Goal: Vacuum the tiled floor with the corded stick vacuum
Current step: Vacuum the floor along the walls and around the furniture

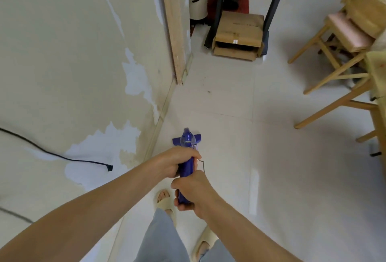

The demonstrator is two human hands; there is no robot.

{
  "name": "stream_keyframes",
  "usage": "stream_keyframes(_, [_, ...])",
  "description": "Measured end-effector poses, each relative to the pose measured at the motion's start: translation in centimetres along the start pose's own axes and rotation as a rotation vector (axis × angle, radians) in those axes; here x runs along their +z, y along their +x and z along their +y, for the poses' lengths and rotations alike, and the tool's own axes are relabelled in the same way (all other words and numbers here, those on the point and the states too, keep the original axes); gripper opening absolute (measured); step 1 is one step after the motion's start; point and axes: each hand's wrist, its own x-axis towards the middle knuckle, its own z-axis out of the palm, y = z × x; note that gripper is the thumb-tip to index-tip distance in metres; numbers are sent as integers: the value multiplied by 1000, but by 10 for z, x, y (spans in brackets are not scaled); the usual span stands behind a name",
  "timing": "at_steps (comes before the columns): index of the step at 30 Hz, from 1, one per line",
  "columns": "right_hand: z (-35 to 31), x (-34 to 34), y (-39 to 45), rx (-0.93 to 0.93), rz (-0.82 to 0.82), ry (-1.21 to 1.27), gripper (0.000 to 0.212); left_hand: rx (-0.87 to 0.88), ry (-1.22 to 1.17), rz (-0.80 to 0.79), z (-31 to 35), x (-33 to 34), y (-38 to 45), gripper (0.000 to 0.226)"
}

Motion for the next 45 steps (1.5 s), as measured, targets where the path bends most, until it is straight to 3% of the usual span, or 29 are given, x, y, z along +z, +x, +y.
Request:
stream_keyframes(3, [-18, 38, 25, -11, 19, 85, 25, -20, 95, 3, 18, -39, 0, 28])
stream_keyframes(7, [-52, 73, 64, -22, 57, 117, 18, -7, 206, 29, 46, -78, 18, 32])
stream_keyframes(11, [-79, 85, 99, -2, 117, 116, 12, 36, 240, 27, 77, -103, 45, 24])
stream_keyframes(22, [-183, 99, 158, -8, 209, 151, 11, 123, 360, -29, 176, -149, 90, 31])
stream_keyframes(27, [-213, 82, 173, -19, 203, 148, 11, 102, 371, -45, 212, -147, 111, 23])
stream_keyframes(35, [-250, 52, 216, 20, 214, 127, 12, 113, 384, 9, 258, -135, 147, 31])
stream_keyframes(45, [-316, -55, 255, 31, 242, 6, 14, 100, 154, 41, 339, -68, 201, 23])
